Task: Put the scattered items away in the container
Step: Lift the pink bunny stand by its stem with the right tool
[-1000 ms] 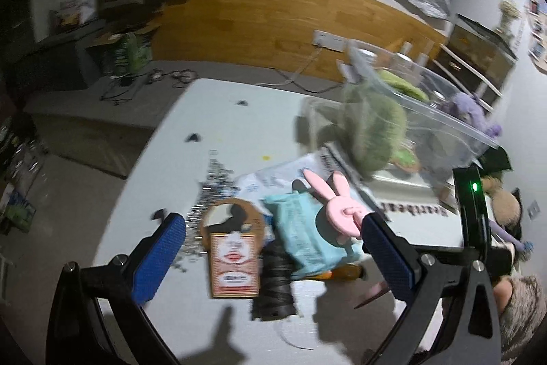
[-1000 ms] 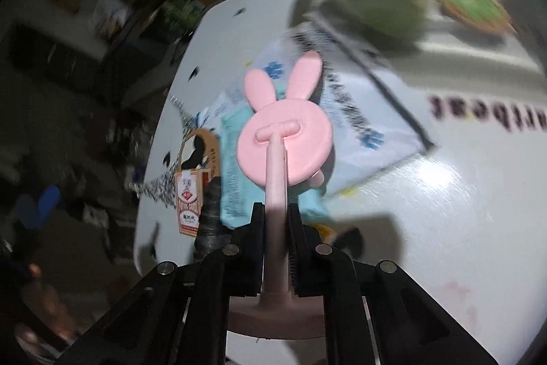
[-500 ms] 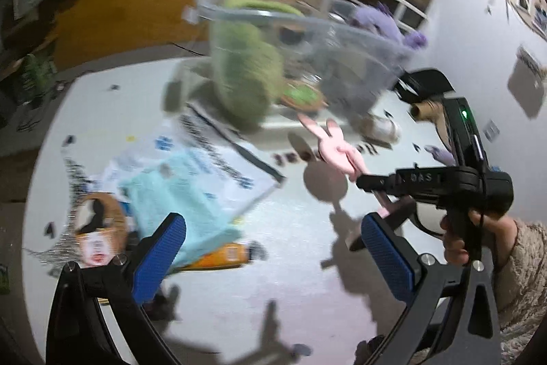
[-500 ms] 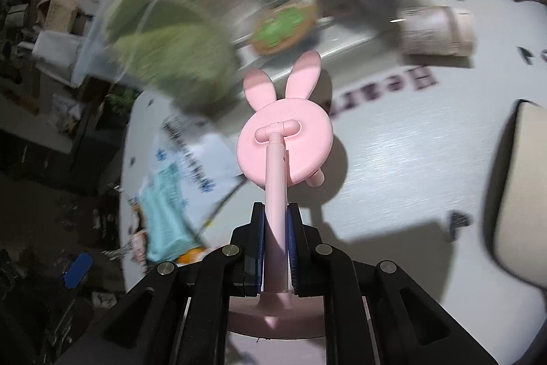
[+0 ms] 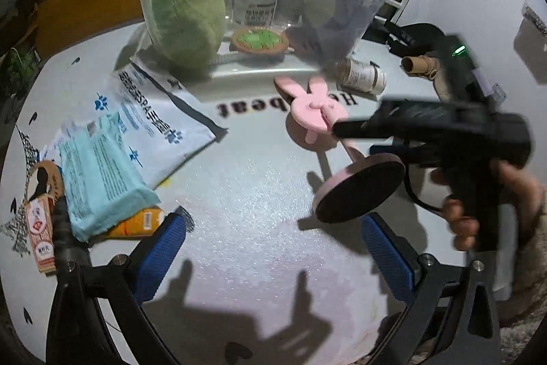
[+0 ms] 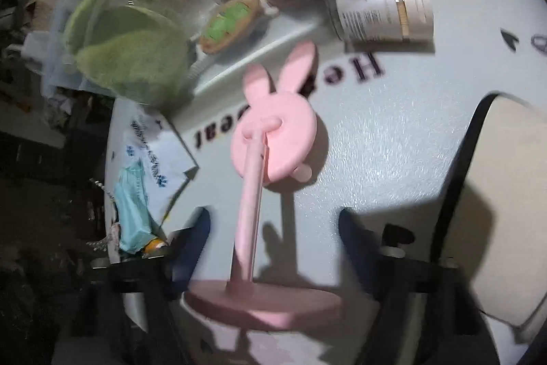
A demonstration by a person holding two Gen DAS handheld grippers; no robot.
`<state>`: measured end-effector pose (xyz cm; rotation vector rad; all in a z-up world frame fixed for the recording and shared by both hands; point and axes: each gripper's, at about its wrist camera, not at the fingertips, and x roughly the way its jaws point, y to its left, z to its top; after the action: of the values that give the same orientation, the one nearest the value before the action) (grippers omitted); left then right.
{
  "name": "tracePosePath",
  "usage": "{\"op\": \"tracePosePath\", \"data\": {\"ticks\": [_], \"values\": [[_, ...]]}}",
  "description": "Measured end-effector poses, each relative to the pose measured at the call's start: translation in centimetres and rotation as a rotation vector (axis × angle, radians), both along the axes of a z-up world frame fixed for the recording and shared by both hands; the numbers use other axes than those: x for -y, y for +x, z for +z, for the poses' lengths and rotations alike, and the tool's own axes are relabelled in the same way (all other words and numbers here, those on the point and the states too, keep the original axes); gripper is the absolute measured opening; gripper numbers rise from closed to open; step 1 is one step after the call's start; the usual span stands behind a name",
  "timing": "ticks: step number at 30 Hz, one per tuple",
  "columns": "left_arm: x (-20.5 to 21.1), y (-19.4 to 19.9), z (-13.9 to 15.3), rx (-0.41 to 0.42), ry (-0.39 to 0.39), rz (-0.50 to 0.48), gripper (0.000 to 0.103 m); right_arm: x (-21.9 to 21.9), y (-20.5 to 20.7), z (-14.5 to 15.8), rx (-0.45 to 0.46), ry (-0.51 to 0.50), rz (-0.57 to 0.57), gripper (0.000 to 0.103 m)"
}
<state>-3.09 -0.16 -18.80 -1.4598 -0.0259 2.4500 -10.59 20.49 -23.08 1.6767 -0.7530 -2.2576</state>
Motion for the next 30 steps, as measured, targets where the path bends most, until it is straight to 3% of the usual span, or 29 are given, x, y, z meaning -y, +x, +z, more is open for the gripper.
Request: {"op": "tracePosePath", "data": {"ticks": [4, 5, 7, 9, 13, 18, 28, 30], "values": [[-0.9, -0.1, -0.7, 0.009, -0.007, 0.031, 0.103, -1.4, 0.8, 2.6, -0.072, -0.004, 0.008, 0.073], [-1.0, -0.3, -0.8, 0.009, -0.007, 0.037, 0.103, -1.6, 1.1, 3.2, -0.088, -0.003, 0.016, 0.055], [-1.2, -0.5, -0.8, 0.008, -0.006, 0.048, 0.103, -1.6, 1.5, 4.1, -0.107, 0.004, 0.060, 0.033], [-1.5, -0.8, -0.9, 0.006, -0.007, 0.053, 0.103, -1.2, 1.8, 4.7, -0.120, 0.002, 0.116, 0.022], [-2.2, -1.3, -1.5, 0.017, -0.027, 0.051, 0.103, 0.7, 2.3, 4.3, -0.128, 0.060, 0.233, 0.021], [-1.9, -1.2, -2.2, 0.036, -0.044, 0.068, 0.103, 2.8, 3.2, 3.9, -0.152, 0.057, 0.347, 0.021], [1.0, 0.5, -2.8, 0.072, -0.048, 0.144, 0.103, 6.2, 6.1, 3.9, -0.223, 0.113, 0.517, 0.021], [1.2, 1.1, -3.2, 0.088, -0.053, 0.138, 0.103, 6.5, 6.5, 3.6, -0.203, 0.113, 0.524, 0.021]]}}
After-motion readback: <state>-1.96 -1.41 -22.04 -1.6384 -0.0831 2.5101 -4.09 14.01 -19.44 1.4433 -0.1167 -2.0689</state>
